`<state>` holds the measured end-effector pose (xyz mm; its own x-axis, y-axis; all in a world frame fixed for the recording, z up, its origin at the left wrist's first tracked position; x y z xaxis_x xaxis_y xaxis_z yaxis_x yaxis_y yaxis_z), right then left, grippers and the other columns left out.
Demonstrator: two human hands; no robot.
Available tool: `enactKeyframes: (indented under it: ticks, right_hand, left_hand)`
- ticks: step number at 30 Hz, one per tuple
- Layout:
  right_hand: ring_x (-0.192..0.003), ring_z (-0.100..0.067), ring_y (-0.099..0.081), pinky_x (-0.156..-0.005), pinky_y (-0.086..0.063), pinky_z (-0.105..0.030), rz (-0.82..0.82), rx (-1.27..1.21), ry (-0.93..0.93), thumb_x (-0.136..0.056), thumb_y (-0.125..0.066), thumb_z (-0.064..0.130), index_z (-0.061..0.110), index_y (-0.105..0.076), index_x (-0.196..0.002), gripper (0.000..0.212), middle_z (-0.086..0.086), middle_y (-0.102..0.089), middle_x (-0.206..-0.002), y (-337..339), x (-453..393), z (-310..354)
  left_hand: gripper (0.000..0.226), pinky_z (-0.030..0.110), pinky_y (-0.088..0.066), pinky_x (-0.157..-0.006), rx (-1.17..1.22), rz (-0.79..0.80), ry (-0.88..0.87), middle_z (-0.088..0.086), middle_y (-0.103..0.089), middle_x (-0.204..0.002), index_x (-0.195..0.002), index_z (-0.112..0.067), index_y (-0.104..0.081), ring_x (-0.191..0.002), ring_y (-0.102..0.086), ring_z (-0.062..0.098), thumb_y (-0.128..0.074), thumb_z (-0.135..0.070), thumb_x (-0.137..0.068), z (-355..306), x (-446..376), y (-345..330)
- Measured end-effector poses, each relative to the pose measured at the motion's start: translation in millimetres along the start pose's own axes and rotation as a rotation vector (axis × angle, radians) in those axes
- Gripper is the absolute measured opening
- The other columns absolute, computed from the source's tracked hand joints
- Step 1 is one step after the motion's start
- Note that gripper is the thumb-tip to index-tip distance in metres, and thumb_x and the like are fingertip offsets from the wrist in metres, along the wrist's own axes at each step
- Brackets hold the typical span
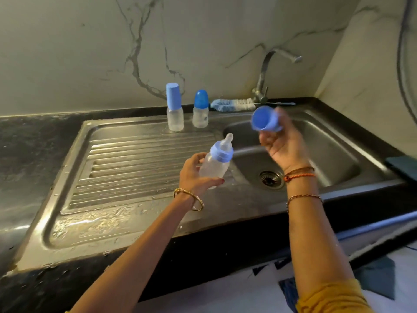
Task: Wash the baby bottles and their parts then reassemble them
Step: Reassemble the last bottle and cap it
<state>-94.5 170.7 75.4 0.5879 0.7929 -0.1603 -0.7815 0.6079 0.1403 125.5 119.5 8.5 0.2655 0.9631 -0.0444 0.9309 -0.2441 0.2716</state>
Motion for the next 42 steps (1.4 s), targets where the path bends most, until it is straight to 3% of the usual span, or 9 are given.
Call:
enactKeyframes:
  ticks: [3, 4, 7, 11, 18, 23, 30, 35, 42]
  right_hand:
    - [-0.102, -0.032, -0.057, -0.077, -0.046, -0.033, -0.097, 0.763, -0.049, -0.076, -0.063, 0.004, 0.016, -0.066, -0.107, 0.034, -0.012, -0.062, -0.107, 8.5, 2.0, -52.1]
    - [-0.102, -0.03, -0.057, -0.078, -0.045, -0.031, -0.138, 0.754, -0.004, -0.073, -0.065, 0.004, 0.016, -0.067, -0.105, 0.034, -0.012, -0.062, -0.108, 9.0, 2.5, -56.3]
    - [-0.1, -0.024, -0.059, -0.084, -0.051, -0.035, -0.178, 0.18, -0.051, -0.072, -0.071, 0.008, 0.019, -0.063, -0.103, 0.034, -0.005, -0.061, -0.105, 13.1, -1.3, -47.4]
    - [-0.093, -0.016, -0.059, -0.07, -0.056, -0.024, 0.005, -0.261, -0.061, -0.082, -0.063, 0.001, 0.02, -0.06, -0.098, 0.024, -0.005, -0.054, -0.105, 2.1, 3.8, -3.5]
    - [-0.098, -0.019, -0.06, -0.082, -0.055, -0.039, 0.169, -0.02, 0.215, -0.076, -0.068, -0.004, 0.027, -0.06, -0.094, 0.037, 0.003, -0.06, -0.1, -22.8, 29.7, 35.1]
    - [-0.107, -0.017, -0.057, -0.087, -0.05, -0.022, 0.189, 0.102, 0.319, -0.074, -0.071, -0.002, 0.016, -0.059, -0.102, 0.035, 0.013, -0.058, -0.102, -35.6, 37.7, 37.9]
    - [-0.106, -0.017, -0.056, -0.083, -0.052, -0.024, 0.228, 0.163, 0.393, -0.066, -0.078, 0.0, 0.015, -0.056, -0.103, 0.046, 0.009, -0.057, -0.105, -47.1, 45.8, 37.2]
    - [-0.104, -0.012, -0.055, -0.078, -0.051, -0.014, 0.235, 0.212, 0.461, -0.065, -0.079, 0.002, 0.014, -0.057, -0.104, 0.046, 0.006, -0.057, -0.107, -49.2, 48.5, 41.6]
    - [-0.102, -0.009, -0.056, -0.076, -0.051, -0.012, 0.233, 0.231, 0.455, -0.065, -0.081, 0.007, 0.013, -0.062, -0.104, 0.044, 0.003, -0.06, -0.108, -48.0, 42.4, 46.4]
  left_hand:
    - [0.07, 0.025, -0.042, -0.076, -0.072, -0.033, -0.015, 0.005, -0.057, -0.113, -0.113, -0.015, -0.057, -0.099, -0.055, 0.02, -0.087, -0.008, -0.05, 0.1, -0.7, -8.3]
    - [0.069, 0.024, -0.041, -0.077, -0.096, -0.043, -0.03, 0.004, -0.057, -0.111, -0.112, -0.015, -0.058, -0.099, -0.055, 0.02, -0.087, -0.008, -0.05, -1.5, -1.1, -7.7]
    - [0.069, 0.023, -0.039, -0.076, -0.188, -0.05, -0.081, 0.0, -0.058, -0.106, -0.115, -0.011, -0.058, -0.093, -0.053, 0.016, -0.085, -0.004, -0.053, -10.9, -4.4, -2.6]
    - [0.072, 0.023, -0.038, -0.078, -0.283, -0.072, -0.166, 0.006, -0.061, -0.11, -0.12, -0.008, -0.057, -0.096, -0.052, 0.017, -0.086, -0.004, -0.054, -27.9, -12.0, 11.5]
    - [0.067, 0.02, -0.035, -0.08, -0.431, -0.132, -0.341, 0.014, -0.062, -0.112, -0.116, -0.004, -0.059, -0.098, -0.056, 0.024, -0.085, -0.004, -0.055, -52.1, -23.1, 37.4]
    - [0.068, 0.02, -0.034, -0.08, -0.453, -0.087, -0.372, 0.014, -0.059, -0.115, -0.118, -0.003, -0.056, -0.099, -0.052, 0.02, -0.083, -0.001, -0.055, -57.4, -21.4, 40.9]
    - [0.067, 0.021, -0.036, -0.08, -0.473, -0.036, -0.398, 0.013, -0.06, -0.113, -0.116, -0.002, -0.057, -0.102, -0.055, 0.024, -0.084, -0.001, -0.054, -60.0, -20.0, 41.5]
    - [0.068, 0.019, -0.036, -0.084, -0.517, 0.004, -0.397, 0.012, -0.06, -0.118, -0.121, -0.007, -0.058, -0.106, -0.055, 0.024, -0.084, -0.006, -0.058, -60.9, -20.2, 44.2]
    - [0.067, 0.03, -0.043, -0.089, -0.54, 0.0, -0.374, 0.01, -0.062, -0.115, -0.119, -0.012, -0.061, -0.103, -0.056, 0.025, -0.085, -0.01, -0.056, -64.5, -24.7, 45.6]
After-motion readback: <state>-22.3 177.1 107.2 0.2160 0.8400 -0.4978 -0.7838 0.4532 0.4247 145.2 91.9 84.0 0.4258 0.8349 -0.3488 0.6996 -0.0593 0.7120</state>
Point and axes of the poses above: each hand's wrist, its own x-axis away from the middle knuckle, its own y-axis out of the back of the hand, z = x × y, the point moved 6 cm from there along -x, towards the middle knuckle
